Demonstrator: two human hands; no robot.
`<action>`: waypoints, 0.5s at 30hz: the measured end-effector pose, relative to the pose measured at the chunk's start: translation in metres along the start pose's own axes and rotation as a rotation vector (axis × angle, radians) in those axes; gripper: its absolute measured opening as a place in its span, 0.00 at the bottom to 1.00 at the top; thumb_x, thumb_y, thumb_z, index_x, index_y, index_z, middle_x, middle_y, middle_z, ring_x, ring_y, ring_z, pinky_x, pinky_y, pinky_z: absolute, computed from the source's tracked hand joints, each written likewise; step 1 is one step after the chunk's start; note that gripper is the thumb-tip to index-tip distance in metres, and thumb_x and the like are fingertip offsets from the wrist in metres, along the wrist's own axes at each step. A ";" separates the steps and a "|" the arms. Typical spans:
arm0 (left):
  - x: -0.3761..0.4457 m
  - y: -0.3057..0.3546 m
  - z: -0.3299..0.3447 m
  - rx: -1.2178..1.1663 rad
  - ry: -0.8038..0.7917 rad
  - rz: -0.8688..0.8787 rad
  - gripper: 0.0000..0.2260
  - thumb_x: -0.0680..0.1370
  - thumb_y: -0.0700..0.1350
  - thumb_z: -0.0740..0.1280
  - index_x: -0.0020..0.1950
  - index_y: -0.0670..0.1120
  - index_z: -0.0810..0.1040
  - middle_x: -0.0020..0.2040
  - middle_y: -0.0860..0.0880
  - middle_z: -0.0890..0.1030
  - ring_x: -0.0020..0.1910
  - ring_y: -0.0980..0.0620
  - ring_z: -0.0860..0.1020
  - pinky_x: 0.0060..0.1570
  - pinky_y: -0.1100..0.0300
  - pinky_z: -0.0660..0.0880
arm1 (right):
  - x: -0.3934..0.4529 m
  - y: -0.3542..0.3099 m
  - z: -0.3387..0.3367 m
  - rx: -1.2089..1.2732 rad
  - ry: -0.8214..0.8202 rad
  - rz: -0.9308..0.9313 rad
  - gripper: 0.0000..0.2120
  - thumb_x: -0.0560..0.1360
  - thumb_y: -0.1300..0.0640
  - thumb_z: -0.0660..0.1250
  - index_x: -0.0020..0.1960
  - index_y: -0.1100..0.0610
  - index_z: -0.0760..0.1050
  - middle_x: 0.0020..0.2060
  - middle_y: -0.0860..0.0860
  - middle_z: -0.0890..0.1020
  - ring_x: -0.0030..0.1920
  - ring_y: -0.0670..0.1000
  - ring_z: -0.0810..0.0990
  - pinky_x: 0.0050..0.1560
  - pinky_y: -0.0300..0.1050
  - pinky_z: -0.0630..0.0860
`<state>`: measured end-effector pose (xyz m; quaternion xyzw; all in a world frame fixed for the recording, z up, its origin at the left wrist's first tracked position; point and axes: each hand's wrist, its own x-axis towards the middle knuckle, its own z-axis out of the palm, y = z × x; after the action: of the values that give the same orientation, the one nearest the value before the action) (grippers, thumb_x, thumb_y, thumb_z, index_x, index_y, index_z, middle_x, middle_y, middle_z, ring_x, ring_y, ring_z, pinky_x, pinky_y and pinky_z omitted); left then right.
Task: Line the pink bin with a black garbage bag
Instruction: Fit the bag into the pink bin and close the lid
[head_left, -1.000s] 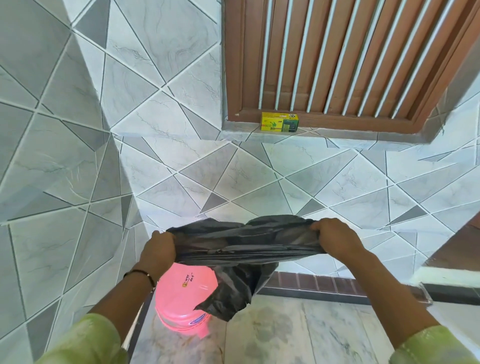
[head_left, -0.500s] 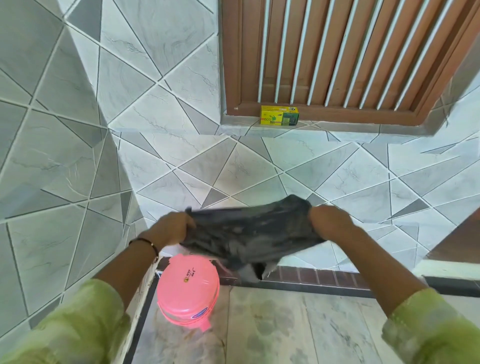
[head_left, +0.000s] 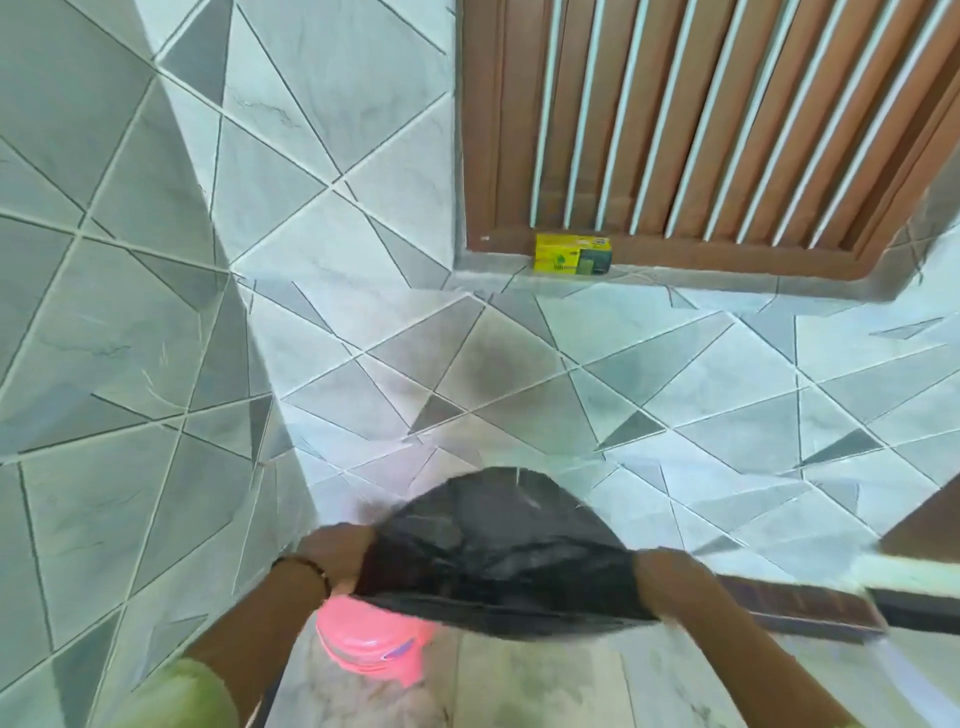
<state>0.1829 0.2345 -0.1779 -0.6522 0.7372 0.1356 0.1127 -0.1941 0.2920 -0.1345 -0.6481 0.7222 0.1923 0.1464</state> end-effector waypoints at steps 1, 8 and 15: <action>-0.002 0.007 -0.013 0.053 0.043 0.007 0.23 0.77 0.49 0.59 0.72 0.50 0.64 0.65 0.43 0.75 0.63 0.42 0.75 0.62 0.53 0.72 | -0.001 -0.003 -0.013 -0.028 0.071 -0.004 0.18 0.76 0.56 0.57 0.64 0.54 0.73 0.62 0.54 0.77 0.62 0.55 0.76 0.60 0.46 0.73; -0.027 0.037 -0.102 -0.485 0.864 0.016 0.40 0.75 0.40 0.64 0.76 0.58 0.42 0.46 0.38 0.79 0.42 0.37 0.78 0.41 0.48 0.74 | -0.025 -0.018 -0.115 0.366 0.843 0.070 0.11 0.77 0.56 0.58 0.54 0.61 0.73 0.52 0.61 0.78 0.50 0.67 0.78 0.49 0.55 0.74; -0.035 -0.006 0.039 0.059 -0.163 0.030 0.15 0.78 0.50 0.57 0.64 0.55 0.73 0.59 0.48 0.80 0.58 0.48 0.79 0.58 0.58 0.74 | -0.004 0.009 0.022 -0.111 -0.171 0.020 0.19 0.75 0.63 0.58 0.65 0.59 0.70 0.63 0.57 0.77 0.62 0.57 0.77 0.61 0.47 0.73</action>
<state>0.1927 0.2801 -0.2023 -0.6241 0.7391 0.1681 0.1896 -0.2030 0.3060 -0.1512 -0.6290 0.7019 0.2880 0.1697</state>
